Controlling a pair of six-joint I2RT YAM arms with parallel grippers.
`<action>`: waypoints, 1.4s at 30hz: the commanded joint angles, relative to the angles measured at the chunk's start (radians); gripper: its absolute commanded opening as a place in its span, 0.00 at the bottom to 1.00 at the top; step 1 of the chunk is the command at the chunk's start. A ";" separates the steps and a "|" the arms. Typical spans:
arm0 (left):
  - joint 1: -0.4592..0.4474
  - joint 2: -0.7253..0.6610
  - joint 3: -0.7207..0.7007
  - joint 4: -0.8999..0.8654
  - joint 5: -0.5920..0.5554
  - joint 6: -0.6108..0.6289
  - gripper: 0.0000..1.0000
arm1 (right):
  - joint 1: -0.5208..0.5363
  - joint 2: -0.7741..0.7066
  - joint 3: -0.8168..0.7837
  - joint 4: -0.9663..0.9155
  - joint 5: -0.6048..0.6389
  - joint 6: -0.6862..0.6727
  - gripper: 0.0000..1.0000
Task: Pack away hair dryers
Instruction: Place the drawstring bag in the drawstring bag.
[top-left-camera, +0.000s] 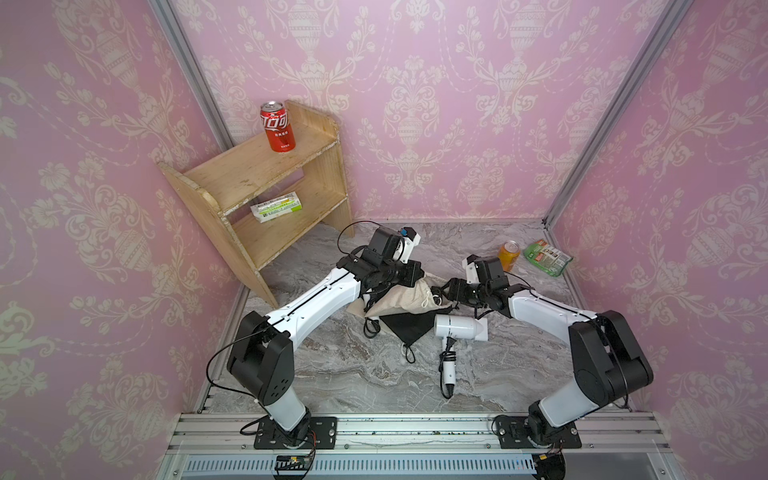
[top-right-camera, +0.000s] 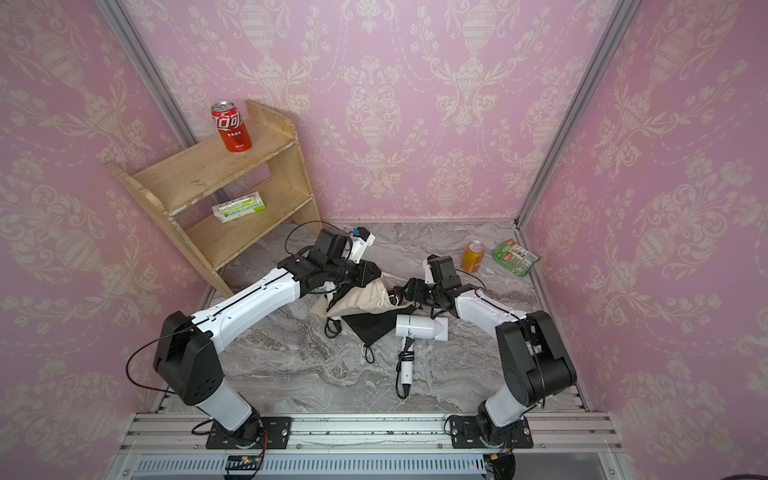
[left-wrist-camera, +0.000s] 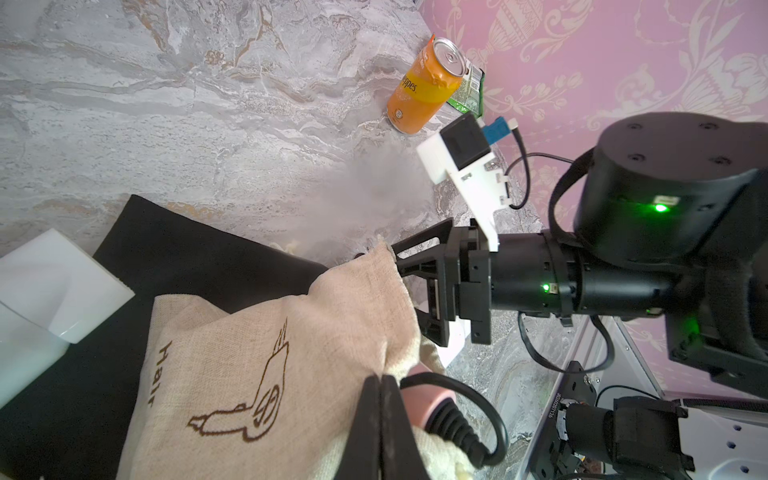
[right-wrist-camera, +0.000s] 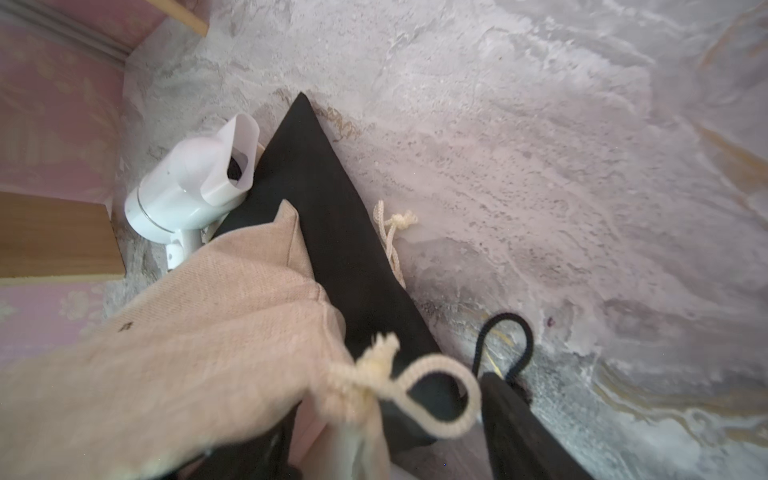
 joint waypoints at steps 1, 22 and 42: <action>0.012 -0.047 0.011 0.001 -0.008 0.011 0.00 | 0.012 0.050 0.103 0.016 -0.051 -0.058 0.48; 0.106 -0.073 0.064 -0.044 -0.094 -0.038 0.00 | 0.102 -0.350 0.344 -0.424 0.238 -0.126 0.00; 0.185 0.295 0.574 -0.097 0.121 0.149 0.00 | 0.078 -0.181 0.318 -0.055 0.479 -0.056 0.00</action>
